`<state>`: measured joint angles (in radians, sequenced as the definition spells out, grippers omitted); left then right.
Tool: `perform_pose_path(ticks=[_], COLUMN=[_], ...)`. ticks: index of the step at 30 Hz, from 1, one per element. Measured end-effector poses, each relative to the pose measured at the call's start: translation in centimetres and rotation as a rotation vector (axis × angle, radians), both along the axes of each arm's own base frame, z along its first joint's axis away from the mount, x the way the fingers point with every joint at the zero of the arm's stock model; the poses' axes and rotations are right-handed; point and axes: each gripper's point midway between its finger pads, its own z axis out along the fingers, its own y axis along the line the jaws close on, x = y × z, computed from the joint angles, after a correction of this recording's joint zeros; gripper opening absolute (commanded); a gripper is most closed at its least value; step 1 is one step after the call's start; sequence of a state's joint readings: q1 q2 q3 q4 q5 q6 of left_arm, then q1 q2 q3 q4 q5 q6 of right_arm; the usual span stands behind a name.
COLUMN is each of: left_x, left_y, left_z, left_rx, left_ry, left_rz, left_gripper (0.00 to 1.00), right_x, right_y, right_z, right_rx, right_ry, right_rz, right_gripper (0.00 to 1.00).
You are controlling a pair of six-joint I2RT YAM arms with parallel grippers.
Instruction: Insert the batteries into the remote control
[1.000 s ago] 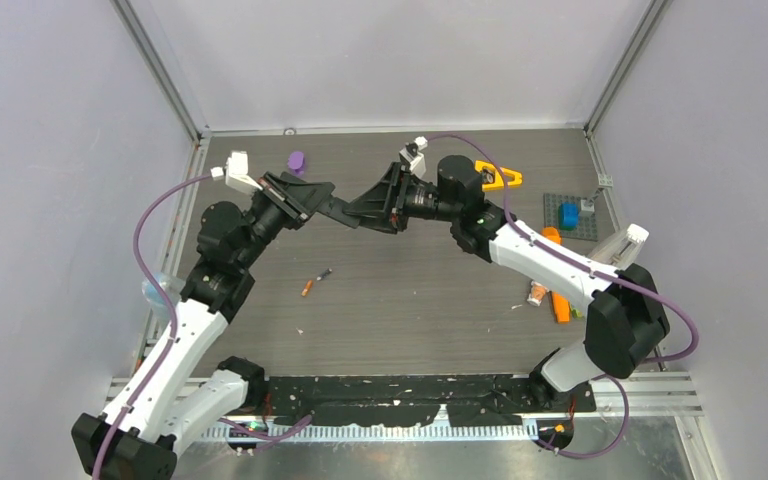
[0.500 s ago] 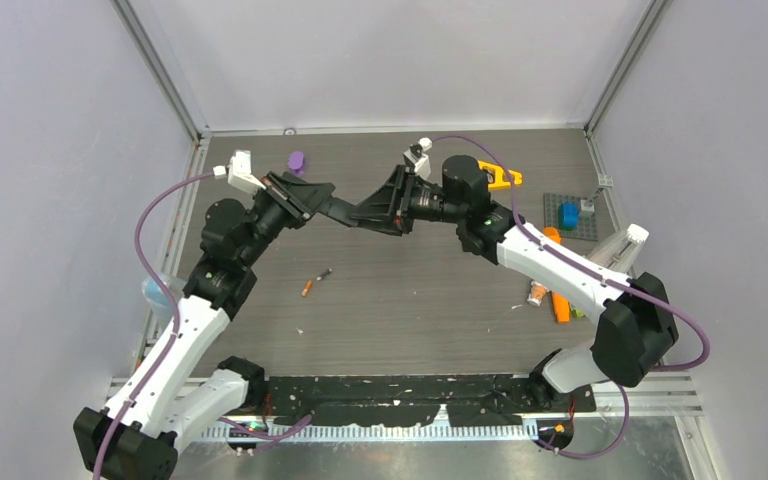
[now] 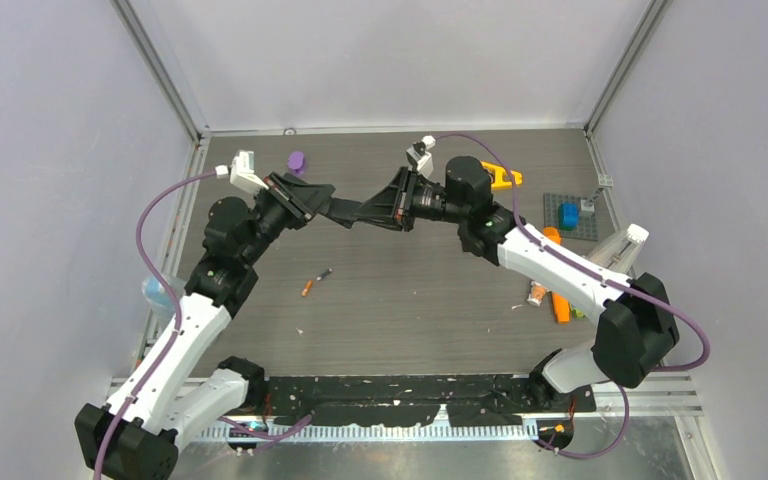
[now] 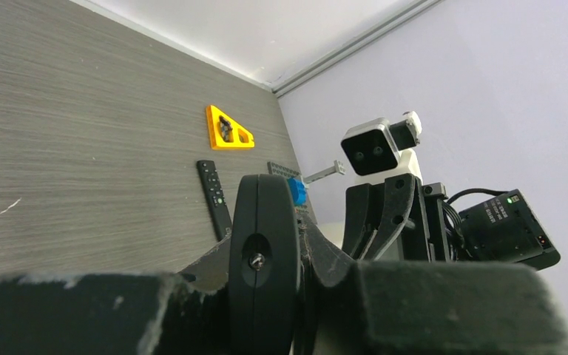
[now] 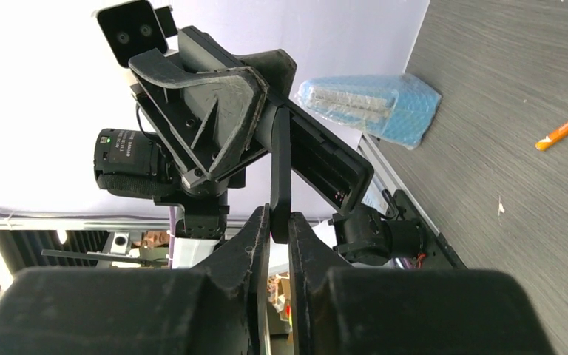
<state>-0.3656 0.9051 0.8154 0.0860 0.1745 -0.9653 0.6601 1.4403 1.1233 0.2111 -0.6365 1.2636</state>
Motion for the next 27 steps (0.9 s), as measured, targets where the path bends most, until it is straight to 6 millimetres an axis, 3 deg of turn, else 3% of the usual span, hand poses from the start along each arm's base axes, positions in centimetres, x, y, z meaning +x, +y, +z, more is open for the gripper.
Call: perform_pose_path(ticks=[8, 14, 17, 22, 27], left_x=[0.1, -0.2, -0.6, -1.7, -3.2], left_y=[0.2, 0.6, 1.1, 1.4, 0.4], left_z=[-0.7, -3.6, -4.6, -5.2, -4.1], left_rx=[0.035, 0.15, 0.203, 0.251, 0.267], left_ry=[-0.013, -0.029, -0.05, -0.096, -0.173], left_rz=[0.006, -0.002, -0.012, -0.054, -0.151], left_gripper=[0.0, 0.0, 0.0, 0.0, 0.0], right_x=[1.2, 2.6, 3.1, 4.1, 5.4], right_y=[-0.8, -4.0, -5.4, -6.5, -6.6], right_z=[0.7, 1.7, 1.0, -3.7, -12.6], right_rx=[0.066, 0.093, 0.067, -0.046, -0.216], right_ry=[-0.056, -0.111, -0.116, -0.055, 0.086], right_rz=[-0.06, -0.18, -0.231, -0.278, -0.277], right_gripper=[0.05, 0.05, 0.05, 0.05, 0.05])
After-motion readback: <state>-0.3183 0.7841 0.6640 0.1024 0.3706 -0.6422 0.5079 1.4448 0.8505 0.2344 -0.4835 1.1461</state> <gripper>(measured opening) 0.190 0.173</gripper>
